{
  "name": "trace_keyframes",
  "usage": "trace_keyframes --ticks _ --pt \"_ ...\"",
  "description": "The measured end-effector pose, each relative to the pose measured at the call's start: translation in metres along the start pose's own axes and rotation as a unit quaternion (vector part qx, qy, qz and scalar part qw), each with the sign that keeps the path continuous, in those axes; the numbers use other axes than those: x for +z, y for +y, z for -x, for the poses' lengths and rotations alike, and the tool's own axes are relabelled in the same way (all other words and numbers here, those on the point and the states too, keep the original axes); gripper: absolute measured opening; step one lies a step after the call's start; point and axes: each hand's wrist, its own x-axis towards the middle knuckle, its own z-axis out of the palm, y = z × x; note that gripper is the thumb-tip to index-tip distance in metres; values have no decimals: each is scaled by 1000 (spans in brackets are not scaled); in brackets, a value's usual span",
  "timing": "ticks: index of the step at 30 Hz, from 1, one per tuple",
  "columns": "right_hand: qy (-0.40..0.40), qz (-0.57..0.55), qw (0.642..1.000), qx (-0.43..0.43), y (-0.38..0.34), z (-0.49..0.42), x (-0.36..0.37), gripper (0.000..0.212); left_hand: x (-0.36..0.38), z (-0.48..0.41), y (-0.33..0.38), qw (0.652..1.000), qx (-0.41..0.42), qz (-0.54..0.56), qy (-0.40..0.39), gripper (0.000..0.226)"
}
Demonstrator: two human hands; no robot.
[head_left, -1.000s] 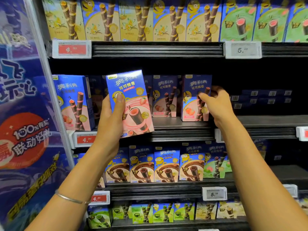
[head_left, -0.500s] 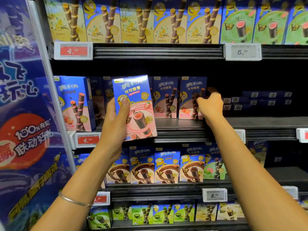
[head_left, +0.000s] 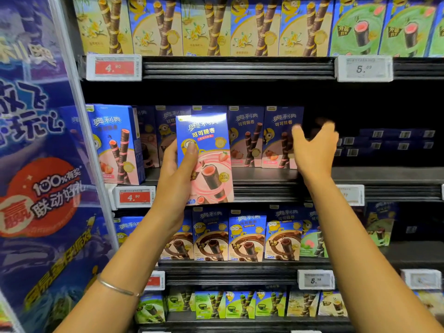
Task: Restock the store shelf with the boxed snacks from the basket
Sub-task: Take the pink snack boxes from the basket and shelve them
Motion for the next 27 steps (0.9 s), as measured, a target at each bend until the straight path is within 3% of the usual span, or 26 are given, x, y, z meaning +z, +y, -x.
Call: trace_keyframes --ticks 2,5,7,9,16,19,24,27 --pt "-11 -75 996 -49 -18 23 -9 46 2 0 -3 1000 10 0 5 43" --pt "-164 -163 971 -58 -47 54 -12 31 8 0 -4 999 24 8 21 42" --pt "-296 -151 942 -48 -61 70 -7 36 12 1 -4 999 34 18 28 44" --pt "-350 -109 928 -64 -69 82 -1 45 12 3 -3 998 47 20 30 47" --pt "-371 -131 919 -39 -80 98 14 33 -11 4 -1 998 50 21 36 48" --pt "-393 -182 901 -14 -87 100 19 31 -23 5 0 997 61 9 47 56" --pt "-372 -217 902 -22 -96 100 31 31 -44 7 0 995 70 -24 73 67" --pt "-357 -237 903 -20 -101 95 36 31 -55 9 -2 989 95 -57 102 38"
